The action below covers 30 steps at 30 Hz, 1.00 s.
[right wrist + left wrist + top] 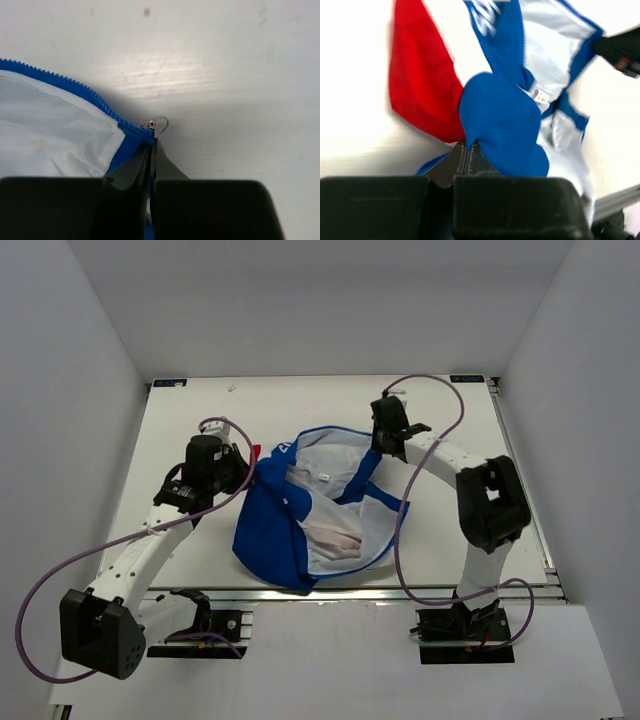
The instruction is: Zip up the jacket
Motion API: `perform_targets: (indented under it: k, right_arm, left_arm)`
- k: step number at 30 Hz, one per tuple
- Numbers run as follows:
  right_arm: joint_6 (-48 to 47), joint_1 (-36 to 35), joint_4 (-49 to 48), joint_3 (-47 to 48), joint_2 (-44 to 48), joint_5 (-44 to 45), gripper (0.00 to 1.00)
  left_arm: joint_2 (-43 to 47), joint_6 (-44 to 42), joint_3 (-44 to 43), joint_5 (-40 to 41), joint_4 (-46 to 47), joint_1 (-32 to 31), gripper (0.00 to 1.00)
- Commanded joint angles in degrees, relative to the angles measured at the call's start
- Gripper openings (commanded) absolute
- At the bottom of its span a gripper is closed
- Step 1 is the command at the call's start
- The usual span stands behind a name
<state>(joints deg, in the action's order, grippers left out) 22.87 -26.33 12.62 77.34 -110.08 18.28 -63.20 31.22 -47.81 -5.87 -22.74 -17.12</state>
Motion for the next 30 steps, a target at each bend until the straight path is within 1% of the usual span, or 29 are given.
perform_targets:
  k: [1,2,4,6,7,8,11,13,14,16,18,22,23,24,25,26,29,30]
  right_arm:
    - [-6.5,0.5,-7.8,-0.6,9.9,12.1,0.0]
    - [-9.0,1.1,-8.6,-1.6,14.4,16.7,0.0]
    - [-11.2,3.0,-10.8,-2.3,17.2,18.4,0.0]
    - [-14.5,4.9,-12.4,-3.1,20.5,18.3,0.0]
    - [-15.7,5.9,-15.0,-2.9,21.4,17.6,0.0]
    - [-16.8,7.9,-15.7,-2.6,22.9,16.9,0.0]
    - [-20.1,10.9,-14.9,1.7,25.2,16.4,0.0]
    - [-23.2,11.6,-14.9,4.5,27.0,16.2,0.0]
    - [-25.4,11.6,-15.5,4.8,29.5,15.5,0.0]
    - [-28.0,11.6,-16.8,4.0,33.1,13.9,0.0]
    - [-28.7,11.6,-18.6,2.8,39.1,12.5,0.0]
    - [-29.6,11.6,-18.7,0.9,49.8,12.1,0.0]
    - [-29.8,11.6,-18.7,0.4,54.1,11.8,0.0]
    - [-30.2,11.6,-18.6,0.4,56.1,11.4,0.0]
    - [-30.3,11.6,-18.2,0.9,57.9,11.1,0.0]
    - [-30.1,11.6,-17.6,1.6,60.9,10.6,0.0]
    - [-31.0,11.6,-15.1,6.1,64.5,10.8,0.0]
    - [-31.9,11.6,-14.4,9.4,65.0,10.8,0.0]
  left_arm:
    - [3.6,0.9,-3.8,5.1,-0.5,-0.1,0.0]
    - [4.7,1.4,-4.6,5.9,-1.1,-0.1,0.0]
    - [5.5,2.0,-5.2,9.7,-1.9,-0.1,0.0]
    - [6.2,3.1,-6.5,12.4,-3.0,-0.1,0.0]
    - [6.2,3.3,-7.1,13.7,-3.4,0.0,0.0]
    - [6.0,3.3,-8.1,15.9,-4.1,0.0,0.0]
    - [4.1,3.0,-14.0,18.3,-6.7,-0.1,0.0]
    - [3.6,2.4,-18.3,19.3,-7.2,0.0,0.0]
    - [3.8,1.8,-19.4,19.3,-6.5,0.0,0.0]
    - [5.6,0.1,-21.6,17.8,-4.1,-0.1,0.0]
    - [7.6,-1.3,-22.4,16.1,-2.5,0.0,0.0]
    - [13.1,-2.7,-23.0,7.2,0.2,-0.1,0.0]
    - [15.2,-2.7,-23.7,6.1,0.1,-0.1,0.0]
    - [16.2,-2.4,-24.2,5.8,-0.1,0.0,0.0]
    - [17.1,-2.3,-24.9,2.6,-0.3,-0.1,0.0]
    - [18.8,-2.0,-25.7,1.5,-0.6,0.0,0.0]
    - [20.8,-1.5,-30.2,-2.1,0.0,-0.1,0.0]
    - [21.4,-1.6,-33.5,-3.0,0.1,0.0,0.0]
